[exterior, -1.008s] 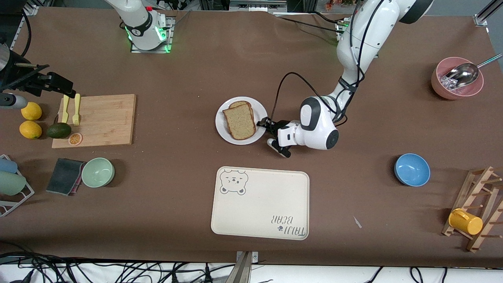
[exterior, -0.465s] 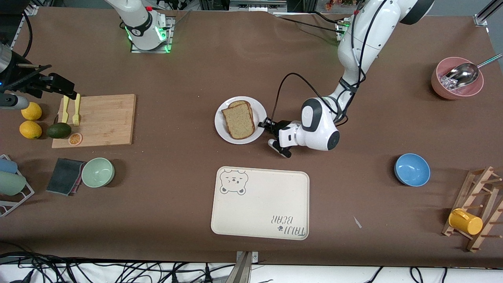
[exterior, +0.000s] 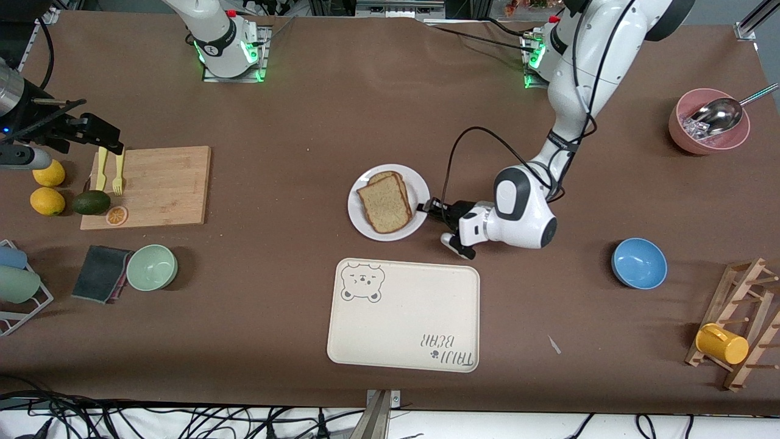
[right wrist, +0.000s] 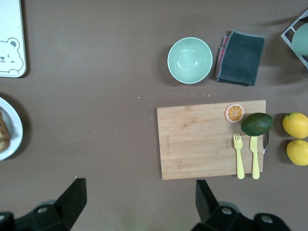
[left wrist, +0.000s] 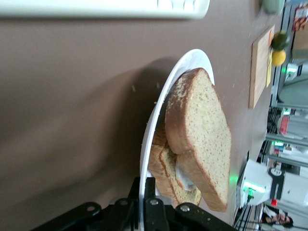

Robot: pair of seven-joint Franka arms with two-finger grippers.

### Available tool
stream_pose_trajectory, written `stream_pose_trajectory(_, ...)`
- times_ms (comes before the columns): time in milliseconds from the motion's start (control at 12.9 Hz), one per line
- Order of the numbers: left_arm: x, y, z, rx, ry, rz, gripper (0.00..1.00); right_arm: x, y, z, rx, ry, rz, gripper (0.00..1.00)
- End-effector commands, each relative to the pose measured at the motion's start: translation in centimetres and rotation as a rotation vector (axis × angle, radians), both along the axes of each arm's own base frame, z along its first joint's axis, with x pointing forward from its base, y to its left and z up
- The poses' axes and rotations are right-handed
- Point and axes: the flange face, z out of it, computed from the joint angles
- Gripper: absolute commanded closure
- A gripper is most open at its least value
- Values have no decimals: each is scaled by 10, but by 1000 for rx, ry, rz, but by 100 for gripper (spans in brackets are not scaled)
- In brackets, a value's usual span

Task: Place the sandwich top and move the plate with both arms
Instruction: 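Slide the plate with the left gripper onto the cream tray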

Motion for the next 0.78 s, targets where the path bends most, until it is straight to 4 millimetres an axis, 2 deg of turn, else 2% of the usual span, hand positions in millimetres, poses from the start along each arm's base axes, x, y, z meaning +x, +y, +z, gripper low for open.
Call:
stream_pose_trajectory(0,30,-7,28,-95,-36,59,100,2,0,6,-11,-11,16,0)
stream_pose_trajectory(155,42,-15,43,-166,-3,154,100,2,-1,6,-11,-11,15,0)
stream_pose_trajectory(310,67,-21,54,-191,-18,198,100,2,-1,6,-12,-11,15,0)
stream_pose_trajectory(543,106,-17,55,-197,-35,277,100,2,-2,6,-13,-11,13,0)
stream_pose_trajectory(698,121,-9,42,-174,-65,351,100,2,0,6,-12,-12,16,0)
